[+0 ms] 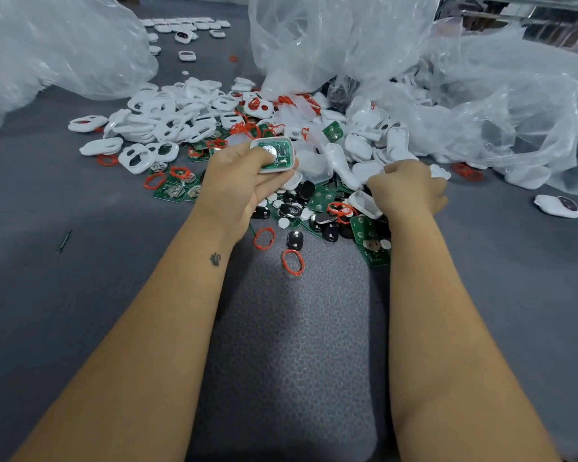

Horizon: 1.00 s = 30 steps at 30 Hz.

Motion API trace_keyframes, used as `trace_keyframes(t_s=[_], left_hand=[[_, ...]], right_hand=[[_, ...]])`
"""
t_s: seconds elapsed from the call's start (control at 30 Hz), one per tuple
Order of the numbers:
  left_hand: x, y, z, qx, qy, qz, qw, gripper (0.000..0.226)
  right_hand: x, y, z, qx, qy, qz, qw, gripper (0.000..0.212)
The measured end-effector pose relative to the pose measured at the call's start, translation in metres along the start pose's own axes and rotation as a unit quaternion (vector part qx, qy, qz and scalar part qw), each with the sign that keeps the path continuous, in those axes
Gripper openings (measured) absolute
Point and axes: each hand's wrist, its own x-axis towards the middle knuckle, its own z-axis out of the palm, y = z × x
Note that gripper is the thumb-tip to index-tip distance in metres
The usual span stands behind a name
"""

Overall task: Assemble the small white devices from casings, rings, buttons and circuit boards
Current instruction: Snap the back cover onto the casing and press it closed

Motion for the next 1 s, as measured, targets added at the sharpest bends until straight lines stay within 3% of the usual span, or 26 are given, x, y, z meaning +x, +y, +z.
trace_keyframes(t_s=[0.1,0.27,0.43,0.57,0.8,1.0], left_hand=[[0.000,0.000,-0.001,0.001,0.006,-0.002,1.000,0.015],[0.001,0.000,-0.001,0.002,0.013,-0.006,1.000,0.015],[0.001,0.001,-0.001,0.006,0.014,-0.008,1.000,0.015],[0.000,0.001,0.000,0.008,0.009,-0.011,1.000,0.016],[0.000,0.001,0.002,-0.002,0.010,-0.012,1.000,0.019],[0.001,0.001,-0.001,-0.016,0.002,0.011,1.000,0.021]], right_hand=[[0.000,-0.001,0.002,0.086,0.006,-0.049,0.995,0.013],[-0.009,-0.007,-0.005,0.336,-0.009,-0.099,0.937,0.007],[-0.023,-0.023,-0.004,0.494,-0.135,-0.173,0.841,0.016],[-0.032,-0.031,0.004,0.538,-0.229,-0.232,0.777,0.021],[-0.039,-0.036,0.011,0.480,-0.263,-0.258,0.796,0.030],[-0.045,-0.037,0.011,0.427,-0.237,-0.294,0.822,0.025]])
